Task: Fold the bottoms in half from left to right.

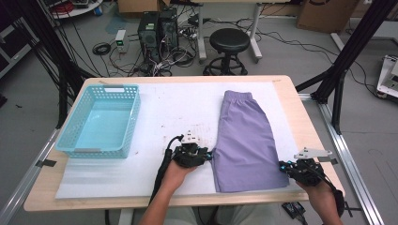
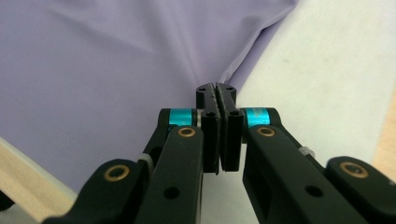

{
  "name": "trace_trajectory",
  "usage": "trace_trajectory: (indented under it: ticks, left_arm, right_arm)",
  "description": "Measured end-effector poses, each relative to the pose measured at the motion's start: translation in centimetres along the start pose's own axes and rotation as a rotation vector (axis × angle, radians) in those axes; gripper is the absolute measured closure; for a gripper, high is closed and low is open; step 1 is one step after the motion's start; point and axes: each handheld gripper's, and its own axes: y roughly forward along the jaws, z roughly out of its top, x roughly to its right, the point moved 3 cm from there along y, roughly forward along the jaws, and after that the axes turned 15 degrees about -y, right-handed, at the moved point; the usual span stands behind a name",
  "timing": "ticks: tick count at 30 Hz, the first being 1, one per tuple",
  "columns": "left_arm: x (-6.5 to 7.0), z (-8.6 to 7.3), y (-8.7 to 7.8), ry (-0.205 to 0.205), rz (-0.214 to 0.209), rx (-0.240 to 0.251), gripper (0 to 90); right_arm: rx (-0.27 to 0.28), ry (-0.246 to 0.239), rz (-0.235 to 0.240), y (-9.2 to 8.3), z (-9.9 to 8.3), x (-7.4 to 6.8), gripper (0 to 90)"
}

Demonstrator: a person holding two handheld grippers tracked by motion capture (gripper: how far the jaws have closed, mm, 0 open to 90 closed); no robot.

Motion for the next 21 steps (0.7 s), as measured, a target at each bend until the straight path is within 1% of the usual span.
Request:
trace_trajectory:
  ticks: [1,2,3,5,7,9,10,11,12,15,19,20,21]
  left_arm:
    - [0.1,0.0,0.1,0.004,0.002,-0.004,71.5]
    - [0.2,-0.1,0.2,0.016,-0.001,-0.010,73.4]
    - [0.3,-0.1,0.3,0.026,0.006,-0.017,74.7]
    - [0.5,-0.1,0.7,0.060,0.021,-0.031,77.2]
    - [0.7,0.1,1.3,0.080,0.034,-0.047,77.7]
    - [1.0,0.4,1.8,0.104,0.051,-0.048,78.1]
    - [1.0,0.6,2.0,0.104,0.053,-0.040,78.2]
    - [0.9,0.7,2.2,0.108,0.067,-0.051,78.1]
    - [0.9,0.8,2.4,0.108,0.073,-0.051,78.0]
    - [1.1,0.8,2.8,0.116,0.076,-0.054,77.5]
    - [1.5,0.6,2.9,0.151,0.090,-0.057,75.9]
    - [1.5,0.6,2.9,0.156,0.084,-0.057,78.5]
    - [1.6,0.5,2.8,0.164,0.083,-0.060,87.3]
  right_arm:
    - [-0.002,-0.003,0.006,0.1,0.0,-0.1,86.1]
    - [0.003,0.001,0.011,0.2,0.0,-0.1,84.9]
    - [0.009,0.001,0.009,0.1,0.1,-0.1,84.6]
    - [0.022,0.017,0.005,-0.1,0.3,0.0,81.5]
    - [0.029,0.026,0.010,-0.1,0.3,0.0,78.3]
    - [0.031,0.028,0.010,-0.1,0.3,0.0,78.1]
    - [0.033,0.030,0.012,-0.1,0.3,0.0,78.0]
    - [0.035,0.029,0.012,-0.1,0.3,0.0,77.8]
    - [0.039,0.031,0.015,-0.2,0.3,0.0,77.6]
    - [0.044,0.032,0.018,-0.3,0.3,0.0,77.2]
    - [0.042,0.028,0.022,-0.2,0.3,0.0,77.0]
    - [0.043,0.031,0.023,-0.2,0.3,0.0,77.0]
    - [0.043,0.031,0.023,-0.3,0.4,0.0,77.0]
